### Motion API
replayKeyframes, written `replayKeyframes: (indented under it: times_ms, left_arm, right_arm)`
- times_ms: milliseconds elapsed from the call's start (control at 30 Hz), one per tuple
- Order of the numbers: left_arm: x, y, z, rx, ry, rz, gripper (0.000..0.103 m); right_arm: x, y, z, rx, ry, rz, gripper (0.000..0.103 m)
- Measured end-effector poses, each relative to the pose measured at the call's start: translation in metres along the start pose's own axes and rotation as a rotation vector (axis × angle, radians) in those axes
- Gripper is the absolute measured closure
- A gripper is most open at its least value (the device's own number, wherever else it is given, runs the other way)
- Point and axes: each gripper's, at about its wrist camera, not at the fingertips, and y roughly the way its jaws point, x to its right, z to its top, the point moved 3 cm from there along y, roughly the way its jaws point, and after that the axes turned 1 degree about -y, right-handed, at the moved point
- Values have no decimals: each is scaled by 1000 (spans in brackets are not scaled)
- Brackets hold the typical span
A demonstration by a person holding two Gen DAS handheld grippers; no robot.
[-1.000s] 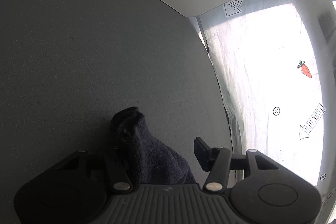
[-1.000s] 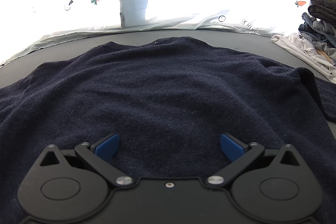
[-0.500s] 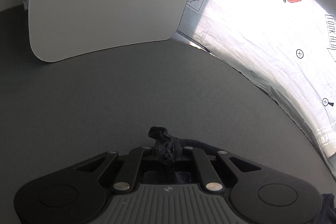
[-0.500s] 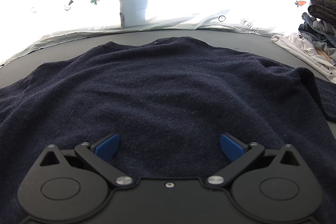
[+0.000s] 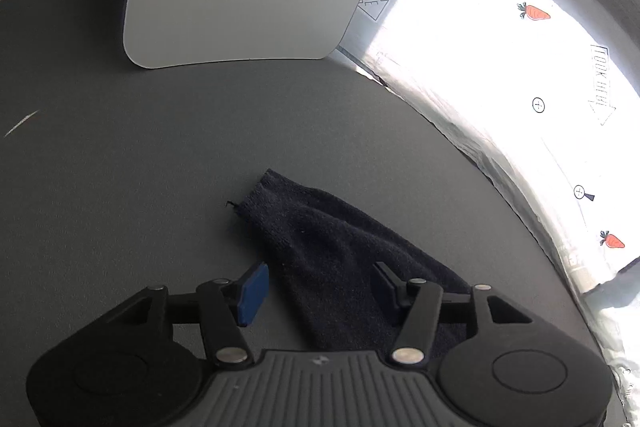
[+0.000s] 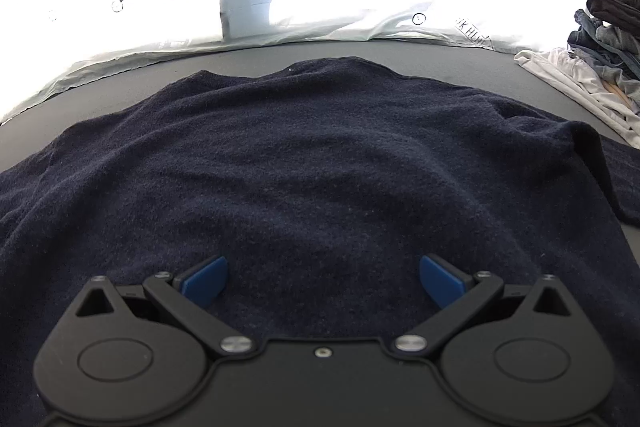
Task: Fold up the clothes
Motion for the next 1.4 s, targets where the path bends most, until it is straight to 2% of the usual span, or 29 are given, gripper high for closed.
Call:
replayKeyframes:
  times_ms: [100,167,200,300,333,433,567,600,633,667,700,733,767,800,833,867,933,1033,1067,1100,1133,1167,1233,1267,1300,1333,1367,1400]
  left_arm:
    - [36,0,-49,-108,70,-93,41]
    - [57,3,-79,-175,97,-152,40]
    - [69,2,-98,-211,128,-187,40]
    - [105,-8,-144,-293,291,-273,38]
    - [117,-14,-161,-316,359,-293,37]
    - [133,-22,-197,-368,444,-322,35]
    - [131,-26,-230,-450,429,-309,35]
    - [128,-27,-235,-461,416,-301,37]
    - [126,-28,-239,-466,399,-294,37]
    - [123,-29,-242,-468,376,-289,40]
    - [120,-30,-244,-467,346,-287,51]
    - [118,-32,-246,-467,317,-280,59]
    - [115,-32,-247,-472,290,-274,83]
    - [112,-32,-249,-481,265,-275,94]
    - [110,-32,-250,-482,244,-273,94]
    - [109,-34,-251,-475,241,-266,94]
    - [112,-38,-255,-467,291,-236,94]
    - [121,-37,-259,-462,349,-193,90]
    - [124,-37,-259,-460,363,-184,90]
    - [126,-38,-257,-450,375,-182,85]
    - [128,-41,-255,-431,386,-183,81]
    - [129,-43,-252,-414,391,-185,75]
    - [125,-46,-240,-373,356,-190,67]
    - [122,-46,-233,-355,329,-190,54]
    - [117,-46,-225,-326,291,-179,37]
    - [111,-47,-215,-289,253,-157,27]
    - [106,-47,-207,-253,225,-133,18]
    - [101,-47,-198,-215,196,-110,17]
  right_arm:
    - [7,-2,7,-85,-34,53,1]
    - [16,-8,9,-112,-44,83,16]
    - [25,-14,7,-111,-36,80,20]
    - [50,-33,-3,-99,-37,0,29]
    - [61,-44,-7,-79,-45,-42,37]
    - [91,-76,-18,-13,-65,-164,36]
    - [133,-104,-32,27,-32,-304,26]
    - [142,-107,-36,18,-14,-312,25]
    - [153,-106,-42,-17,16,-276,25]
    - [161,-104,-47,-54,47,-229,32]
    - [168,-99,-52,-94,97,-166,41]
    - [172,-95,-57,-122,145,-118,60]
    - [175,-92,-61,-144,189,-79,72]
    - [177,-92,-63,-148,219,-56,76]
    - [179,-92,-65,-144,244,-40,87]
    - [181,-94,-66,-143,260,-29,90]
    - [186,-95,-68,-150,281,-16,90]
    - [185,-90,-69,-167,229,-16,89]
    - [182,-89,-67,-173,196,-32,84]
    - [178,-88,-64,-179,159,-54,77]
    - [175,-89,-60,-162,123,-93,55]
    - [173,-91,-55,-135,87,-138,42]
    - [169,-94,-44,-77,37,-166,39]
    - [163,-92,-39,-60,16,-166,32]
    - [157,-90,-34,-47,-4,-161,25]
    - [150,-87,-29,-35,-24,-156,12]
    - [143,-84,-25,-23,-43,-152,4]
    - [136,-81,-20,-11,-63,-147,3]
